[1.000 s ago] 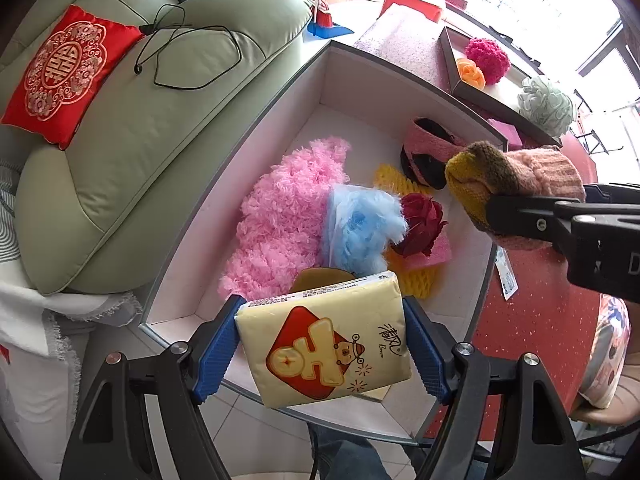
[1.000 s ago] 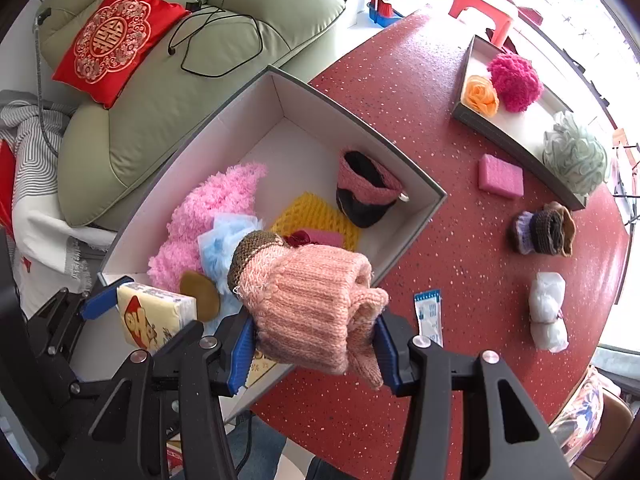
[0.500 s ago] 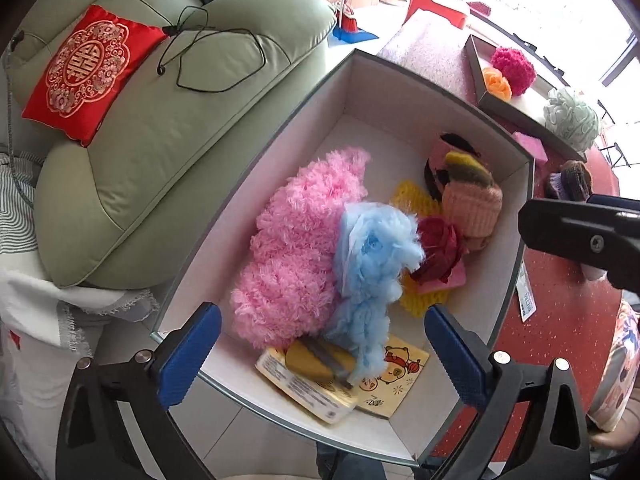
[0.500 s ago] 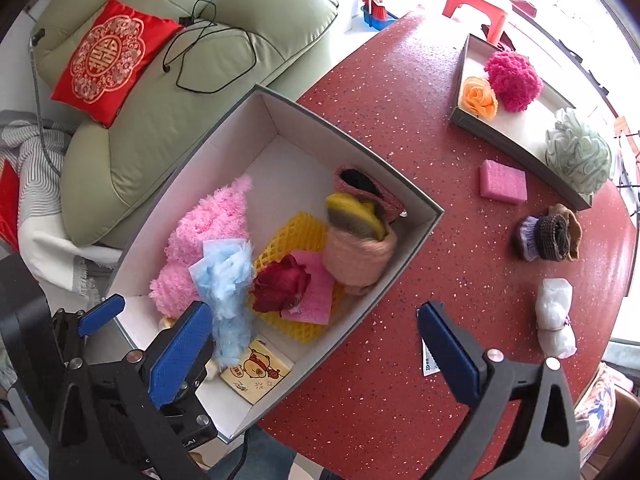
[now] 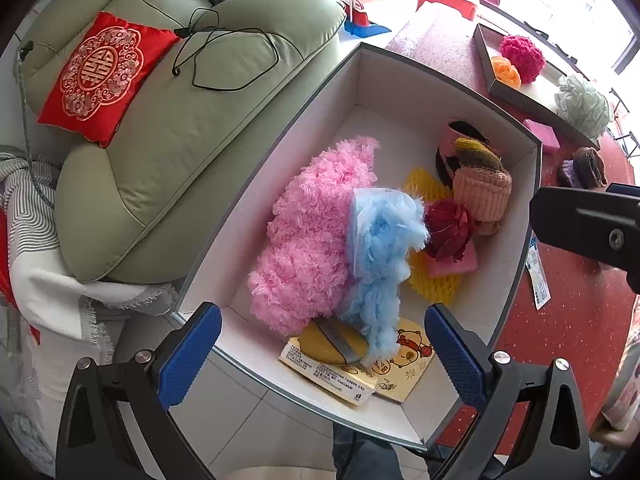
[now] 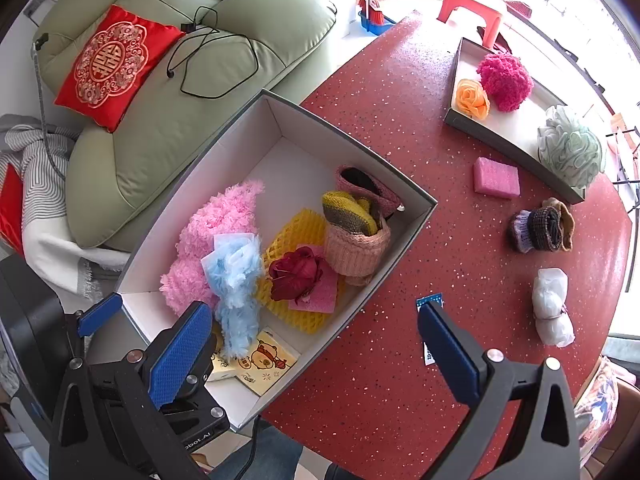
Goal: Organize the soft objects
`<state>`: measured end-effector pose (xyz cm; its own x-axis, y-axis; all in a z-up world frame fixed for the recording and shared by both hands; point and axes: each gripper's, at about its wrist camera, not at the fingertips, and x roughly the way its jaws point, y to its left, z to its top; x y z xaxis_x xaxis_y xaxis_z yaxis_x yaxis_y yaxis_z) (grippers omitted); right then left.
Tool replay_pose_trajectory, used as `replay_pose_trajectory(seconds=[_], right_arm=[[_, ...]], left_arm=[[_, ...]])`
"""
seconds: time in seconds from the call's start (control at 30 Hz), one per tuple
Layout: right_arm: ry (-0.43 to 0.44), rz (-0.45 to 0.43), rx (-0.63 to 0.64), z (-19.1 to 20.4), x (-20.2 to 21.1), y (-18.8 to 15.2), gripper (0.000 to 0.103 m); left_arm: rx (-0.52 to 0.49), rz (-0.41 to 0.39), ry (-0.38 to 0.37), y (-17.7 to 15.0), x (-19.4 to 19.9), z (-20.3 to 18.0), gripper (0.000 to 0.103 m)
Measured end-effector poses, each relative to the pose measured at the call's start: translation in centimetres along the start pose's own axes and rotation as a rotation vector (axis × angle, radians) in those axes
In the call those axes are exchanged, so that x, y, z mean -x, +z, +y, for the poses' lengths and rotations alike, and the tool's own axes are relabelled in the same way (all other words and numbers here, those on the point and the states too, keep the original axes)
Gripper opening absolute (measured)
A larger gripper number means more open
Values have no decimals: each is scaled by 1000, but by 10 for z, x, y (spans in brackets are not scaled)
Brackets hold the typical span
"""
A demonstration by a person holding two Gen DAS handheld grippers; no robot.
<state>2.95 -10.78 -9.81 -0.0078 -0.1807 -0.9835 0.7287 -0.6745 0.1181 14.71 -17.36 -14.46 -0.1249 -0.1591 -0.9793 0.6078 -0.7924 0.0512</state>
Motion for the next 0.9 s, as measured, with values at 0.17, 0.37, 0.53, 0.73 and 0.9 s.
replay_pose_trajectory(seconds=[0.17, 0.37, 0.53, 0.73, 0.9], right_arm=[[-5, 3, 3, 3, 1, -1, 103], [-12, 10, 11, 7, -1, -2, 103], [-17, 14, 15, 10, -1, -2, 103], [-21, 15, 24, 14, -2, -2, 103], [-24, 15, 24, 15, -2, -2, 103]], left_arm=[[6, 4, -4, -4, 0, 4, 102], [10, 5, -11, -5, 0, 7, 102], [11, 8, -12, -7, 0, 10, 102], [9, 5, -13, -7, 1, 11, 102], [7, 7, -14, -7, 1, 11, 102]])
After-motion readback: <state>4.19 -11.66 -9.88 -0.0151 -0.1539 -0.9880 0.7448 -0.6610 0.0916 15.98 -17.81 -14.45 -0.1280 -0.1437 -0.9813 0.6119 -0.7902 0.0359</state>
